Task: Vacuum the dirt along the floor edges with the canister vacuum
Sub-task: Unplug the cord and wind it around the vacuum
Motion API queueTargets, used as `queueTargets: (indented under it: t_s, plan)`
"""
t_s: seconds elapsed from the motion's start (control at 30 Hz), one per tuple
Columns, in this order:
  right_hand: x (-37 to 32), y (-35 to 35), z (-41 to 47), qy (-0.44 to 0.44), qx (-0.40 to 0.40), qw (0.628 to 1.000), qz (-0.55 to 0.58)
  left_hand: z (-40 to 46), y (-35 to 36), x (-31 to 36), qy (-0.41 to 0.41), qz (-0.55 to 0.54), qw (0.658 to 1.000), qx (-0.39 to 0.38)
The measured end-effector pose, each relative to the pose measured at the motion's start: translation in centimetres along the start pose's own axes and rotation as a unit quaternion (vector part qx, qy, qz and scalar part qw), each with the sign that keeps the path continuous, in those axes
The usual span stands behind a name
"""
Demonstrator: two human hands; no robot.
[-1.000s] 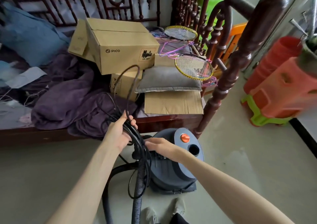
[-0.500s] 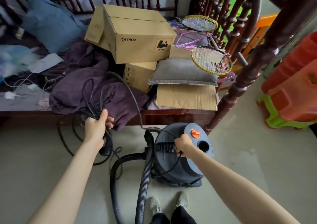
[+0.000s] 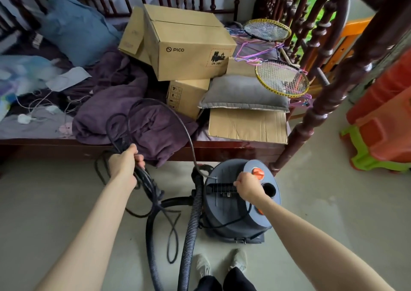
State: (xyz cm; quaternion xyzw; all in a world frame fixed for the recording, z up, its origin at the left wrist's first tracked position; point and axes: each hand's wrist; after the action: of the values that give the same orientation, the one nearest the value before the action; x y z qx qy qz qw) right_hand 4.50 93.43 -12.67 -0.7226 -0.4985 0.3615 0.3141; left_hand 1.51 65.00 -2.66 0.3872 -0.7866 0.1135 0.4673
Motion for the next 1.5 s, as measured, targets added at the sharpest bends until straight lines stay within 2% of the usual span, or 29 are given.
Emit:
queueTargets:
  t_s: [0.07,0.13,0.17,0.23,0.3,0.4,0.43,0.47,0.5,0.53,0.6,0.63,0.67,0.73,0.83,0.93,1.1,1.13,1.2,1.3,1.5]
  plan:
    - [-1.2,-0.1,-0.8,-0.050,-0.051,0.997,-0.032,0.0,0.7,0.1,0.005,-0.005,1.000,0.009]
    - [-2.2,-0.6,-1.7,-0.093,-0.136,0.982,0.088,0.2,1.1,0.2,0.022,0.015,0.999,0.037]
    - [-2.6,-0.9,-2.1,-0.109,-0.182,0.962,0.170,0.4,1.1,0.2,0.029,0.026,0.998,0.053]
    - [-3.0,-1.6,-2.6,-0.134,-0.243,0.911,0.304,0.9,0.9,-0.1,0.042,0.046,0.994,0.085]
    - [-3.0,-2.3,-2.6,-0.128,-0.260,0.850,0.439,1.7,0.3,-0.6,0.049,0.072,0.990,0.108]
    - [-1.9,-2.8,-1.6,-0.033,-0.249,0.746,0.617,2.8,-1.2,-1.2,0.029,0.093,0.986,0.132]
    - [-1.4,-2.7,-1.2,0.014,-0.234,0.730,0.642,2.9,-1.6,-1.4,0.021,0.101,0.985,0.136]
    - [-1.0,-2.3,-0.7,0.062,-0.213,0.742,0.632,3.1,-2.0,-1.6,0.017,0.109,0.985,0.136]
    - [-0.6,-1.9,-0.3,0.101,-0.187,0.781,0.587,3.2,-2.2,-1.8,0.018,0.117,0.984,0.134]
    - [-0.4,-1.6,-0.1,0.122,-0.161,0.836,0.511,3.1,-2.3,-2.1,0.027,0.128,0.983,0.126]
    - [-0.7,-1.3,-0.2,0.101,-0.132,0.931,0.325,2.8,-2.1,-2.8,0.058,0.160,0.982,0.081]
    - [-1.2,-1.3,-0.4,0.065,-0.141,0.956,0.250,2.5,-1.9,-3.3,0.074,0.187,0.978,0.050]
    - [-2.0,-1.6,-0.7,0.030,-0.170,0.965,0.198,2.0,-1.6,-3.7,0.086,0.222,0.971,0.017]
    - [-3.8,-2.4,-1.6,-0.033,-0.253,0.956,0.143,0.9,-1.0,-4.8,0.102,0.283,0.952,-0.058]
    - [-6.1,-3.6,-2.6,-0.129,-0.316,0.937,0.074,-0.7,0.0,-6.4,0.103,0.340,0.919,-0.168]
    - [-6.6,-4.3,-3.0,-0.180,-0.332,0.916,0.133,-2.1,1.1,-7.5,0.095,0.393,0.878,-0.257]
    - [-3.6,-5.1,-2.3,-0.164,-0.240,0.905,0.311,-4.0,2.8,-9.0,0.053,0.459,0.819,-0.341]
    - [-2.6,-5.0,-2.2,-0.154,-0.222,0.902,0.336,-4.3,3.2,-9.4,0.025,0.448,0.816,-0.365]
    - [-0.8,-4.8,-2.2,-0.137,-0.167,0.901,0.377,-4.8,4.3,-10.3,-0.046,0.378,0.833,-0.402]
    - [1.7,-4.5,-2.3,-0.120,-0.073,0.908,0.395,-5.5,6.5,-11.5,-0.129,0.313,0.843,-0.419]
    - [6.8,-2.2,-2.2,-0.069,0.130,0.917,0.370,-6.4,11.3,-14.8,-0.244,0.298,0.779,-0.495]
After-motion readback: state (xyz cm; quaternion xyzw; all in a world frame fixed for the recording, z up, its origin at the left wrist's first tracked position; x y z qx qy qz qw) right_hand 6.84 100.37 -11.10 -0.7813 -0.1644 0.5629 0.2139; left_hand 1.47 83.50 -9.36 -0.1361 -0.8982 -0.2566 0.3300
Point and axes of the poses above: each hand's wrist, its own z-axis towards the middle knuckle, its own y-axis out of the palm, x = y × z, and after that the axes turned 14 degrees about -z, right-handed
